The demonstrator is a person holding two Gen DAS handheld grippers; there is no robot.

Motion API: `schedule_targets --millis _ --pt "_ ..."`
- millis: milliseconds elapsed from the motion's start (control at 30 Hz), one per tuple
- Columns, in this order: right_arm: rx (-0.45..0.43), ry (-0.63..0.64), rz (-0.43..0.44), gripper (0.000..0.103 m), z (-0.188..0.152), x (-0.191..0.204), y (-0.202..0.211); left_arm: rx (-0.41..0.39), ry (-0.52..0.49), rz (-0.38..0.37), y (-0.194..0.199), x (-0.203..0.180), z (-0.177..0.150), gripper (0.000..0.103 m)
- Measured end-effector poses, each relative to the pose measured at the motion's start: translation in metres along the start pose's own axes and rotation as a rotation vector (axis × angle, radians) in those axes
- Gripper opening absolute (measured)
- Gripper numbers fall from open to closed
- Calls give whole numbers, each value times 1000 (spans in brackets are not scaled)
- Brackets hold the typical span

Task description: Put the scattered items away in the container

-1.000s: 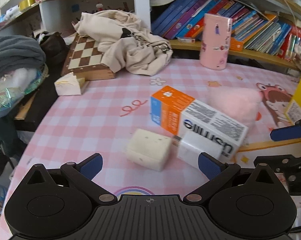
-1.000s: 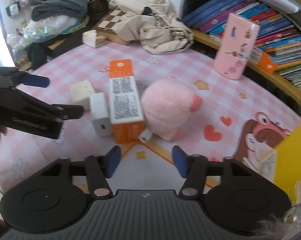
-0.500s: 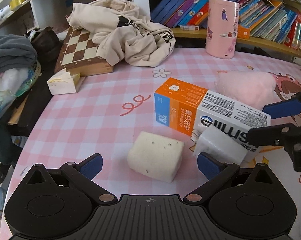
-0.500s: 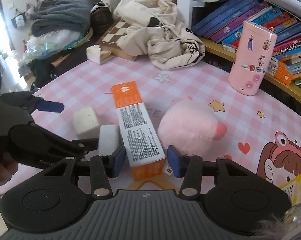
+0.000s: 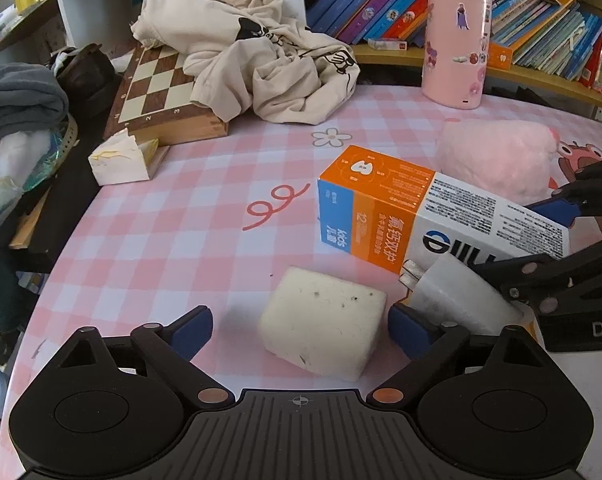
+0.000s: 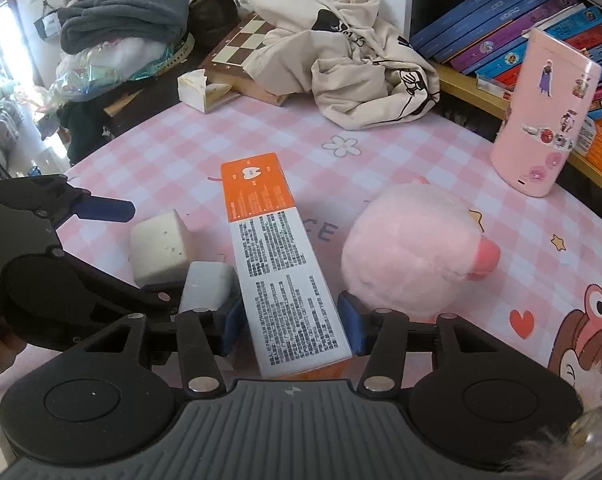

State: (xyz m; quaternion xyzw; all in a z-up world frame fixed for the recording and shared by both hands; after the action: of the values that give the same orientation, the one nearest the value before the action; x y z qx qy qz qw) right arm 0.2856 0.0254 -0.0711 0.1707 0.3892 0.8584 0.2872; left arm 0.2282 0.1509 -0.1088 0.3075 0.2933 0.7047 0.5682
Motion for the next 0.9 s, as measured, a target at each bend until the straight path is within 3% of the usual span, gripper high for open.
schedule_targets --millis 333,533,733,900 --pt "23 -26 -45 38 -28 -5 25 9 0 -96 14 -2 -11 54" --pt "71 -47 -48 37 -58 -6 52 14 33 -98 30 4 -27 49" --pt "120 -38 -28 38 -88 4 78 44 21 -157 56 -7 -53 49" --pt "117 -49 -27 40 -88 8 81 55 -5 -163 66 -19 -63 53"
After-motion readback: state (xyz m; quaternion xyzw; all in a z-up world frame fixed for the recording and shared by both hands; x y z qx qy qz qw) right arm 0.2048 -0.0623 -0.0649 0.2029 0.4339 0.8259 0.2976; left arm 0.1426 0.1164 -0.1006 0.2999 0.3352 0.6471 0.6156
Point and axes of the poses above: each gripper's, at about its wrist camera, not at the fingertips, and y roughly against the way its jaws point, x to its left, z to its top, the point moved 5 cm from there along -y, roughly the way its jaws point
